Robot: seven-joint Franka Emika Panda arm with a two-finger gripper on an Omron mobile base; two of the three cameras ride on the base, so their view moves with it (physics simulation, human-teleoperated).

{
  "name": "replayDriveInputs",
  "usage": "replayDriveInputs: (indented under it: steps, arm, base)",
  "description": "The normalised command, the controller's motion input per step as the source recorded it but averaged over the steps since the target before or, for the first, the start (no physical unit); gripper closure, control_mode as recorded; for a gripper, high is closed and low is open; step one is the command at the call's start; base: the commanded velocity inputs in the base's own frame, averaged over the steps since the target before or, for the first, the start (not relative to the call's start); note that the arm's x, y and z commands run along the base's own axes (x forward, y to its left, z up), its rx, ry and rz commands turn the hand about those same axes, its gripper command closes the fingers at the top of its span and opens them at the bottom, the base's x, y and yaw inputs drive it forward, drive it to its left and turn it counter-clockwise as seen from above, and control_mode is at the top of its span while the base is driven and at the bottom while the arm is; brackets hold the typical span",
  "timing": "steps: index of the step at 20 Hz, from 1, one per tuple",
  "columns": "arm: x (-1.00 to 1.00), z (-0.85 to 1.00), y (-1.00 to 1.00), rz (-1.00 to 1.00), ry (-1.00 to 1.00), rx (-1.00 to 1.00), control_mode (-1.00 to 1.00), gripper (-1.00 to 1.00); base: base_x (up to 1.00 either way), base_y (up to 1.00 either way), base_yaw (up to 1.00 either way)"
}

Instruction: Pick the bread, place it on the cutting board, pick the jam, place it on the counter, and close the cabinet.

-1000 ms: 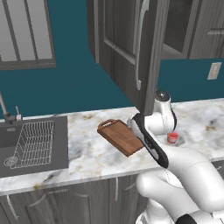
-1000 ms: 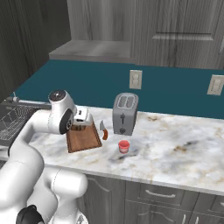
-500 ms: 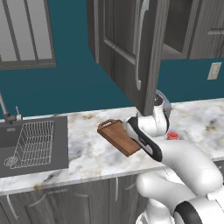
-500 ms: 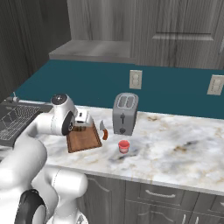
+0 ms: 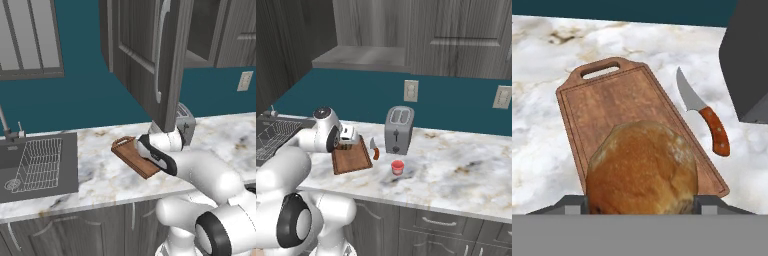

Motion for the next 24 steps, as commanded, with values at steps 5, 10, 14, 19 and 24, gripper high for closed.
replayDriveInputs:
  steps: [5, 10, 14, 19, 24]
  arm:
    - [0.19, -0.18, 0.12, 0.0, 0.03, 0.0, -1.0, 1.0]
    - [0.17, -0.17, 0.04, 0.0, 0.05, 0.0, -1.0, 1.0]
    - [0.17, -0.18, 0.01, 0.0, 0.05, 0.0, -1.0, 1.0]
    - [0.16, -0.19, 0.01, 0.0, 0.04, 0.0, -1.0, 1.0]
    - [0.14, -0.22, 0.0, 0.0, 0.04, 0.0, -1.0, 1.0]
  base:
    - [0.0, 0.0, 0.0]
    - [0.0, 0.0, 0.0]
    - [0.0, 0.0, 0.0]
    - [0.0, 0.0, 0.0]
    - [0.0, 0.0, 0.0]
